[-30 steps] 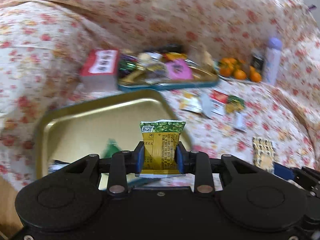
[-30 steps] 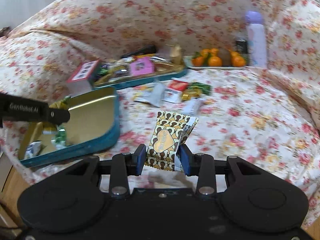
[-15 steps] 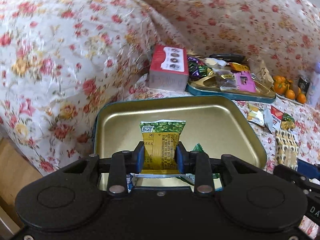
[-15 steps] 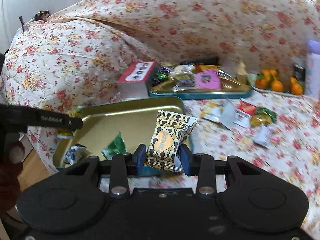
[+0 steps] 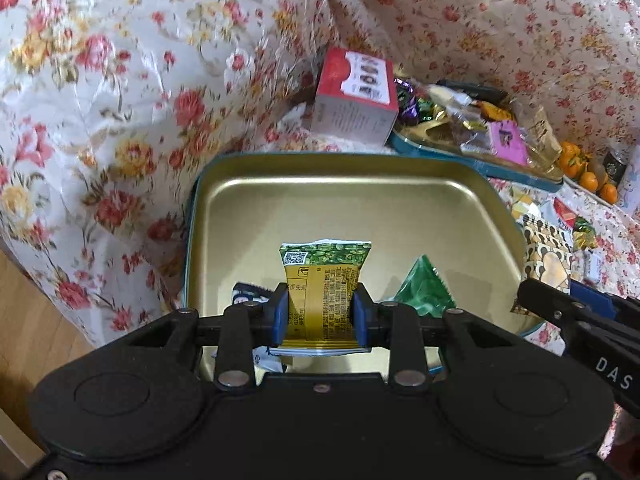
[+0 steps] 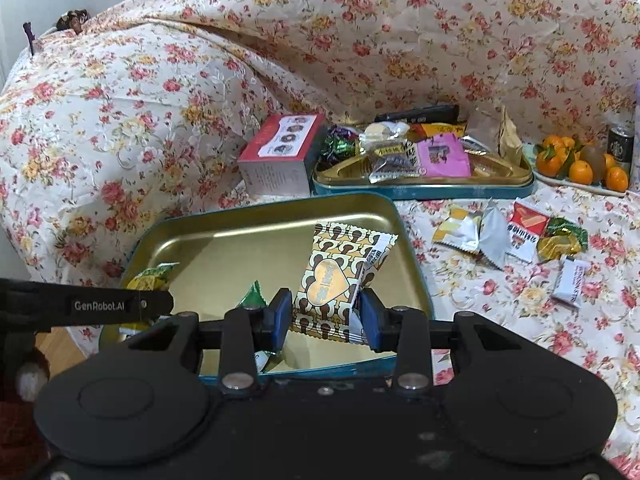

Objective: Organize snacks
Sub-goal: 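Open both tools to drop the snacks into the tin tray, then move the left tool toward the white Hawthorn strip while the right tool reaches the green candy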

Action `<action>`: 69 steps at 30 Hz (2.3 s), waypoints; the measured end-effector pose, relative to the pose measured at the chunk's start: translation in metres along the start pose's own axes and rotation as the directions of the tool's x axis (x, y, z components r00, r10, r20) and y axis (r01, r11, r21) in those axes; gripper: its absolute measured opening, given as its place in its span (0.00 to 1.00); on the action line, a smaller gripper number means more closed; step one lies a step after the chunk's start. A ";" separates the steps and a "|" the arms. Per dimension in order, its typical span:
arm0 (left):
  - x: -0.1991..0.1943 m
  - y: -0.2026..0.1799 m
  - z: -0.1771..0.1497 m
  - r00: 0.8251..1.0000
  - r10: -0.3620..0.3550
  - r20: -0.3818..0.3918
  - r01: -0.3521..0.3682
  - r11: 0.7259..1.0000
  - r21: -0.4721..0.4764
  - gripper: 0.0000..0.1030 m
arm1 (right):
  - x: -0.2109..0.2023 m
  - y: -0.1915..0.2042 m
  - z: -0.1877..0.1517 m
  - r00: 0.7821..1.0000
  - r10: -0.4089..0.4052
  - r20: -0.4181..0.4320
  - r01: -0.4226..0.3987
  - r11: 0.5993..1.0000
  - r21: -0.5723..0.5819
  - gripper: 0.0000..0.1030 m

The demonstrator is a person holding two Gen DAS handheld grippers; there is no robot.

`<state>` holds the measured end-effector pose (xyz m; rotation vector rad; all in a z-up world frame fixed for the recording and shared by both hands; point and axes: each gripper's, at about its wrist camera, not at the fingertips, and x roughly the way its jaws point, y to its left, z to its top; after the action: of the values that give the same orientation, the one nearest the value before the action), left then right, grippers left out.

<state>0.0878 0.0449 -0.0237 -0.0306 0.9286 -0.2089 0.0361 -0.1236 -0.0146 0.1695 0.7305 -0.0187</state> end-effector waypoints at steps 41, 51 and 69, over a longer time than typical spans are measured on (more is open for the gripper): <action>-0.002 -0.006 -0.003 0.999 -0.053 -0.003 0.053 0.999 -0.010 0.44 | 0.017 0.005 -0.006 0.999 -0.040 -0.029 0.039 0.999 -0.022 0.40; -0.012 -0.027 -0.009 0.997 -0.071 0.018 0.069 0.995 0.073 0.44 | -0.001 0.000 -0.010 0.999 -0.044 -0.006 0.044 0.999 -0.010 0.40; -0.012 -0.108 -0.030 0.993 -0.115 -0.009 0.114 0.970 0.215 0.44 | -0.049 -0.138 -0.049 0.973 -0.229 0.006 0.226 0.965 0.134 0.40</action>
<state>0.0391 -0.0566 -0.0196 0.1157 0.8976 -0.4159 -0.0436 -0.2540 -0.0379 0.2114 0.7245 -0.2887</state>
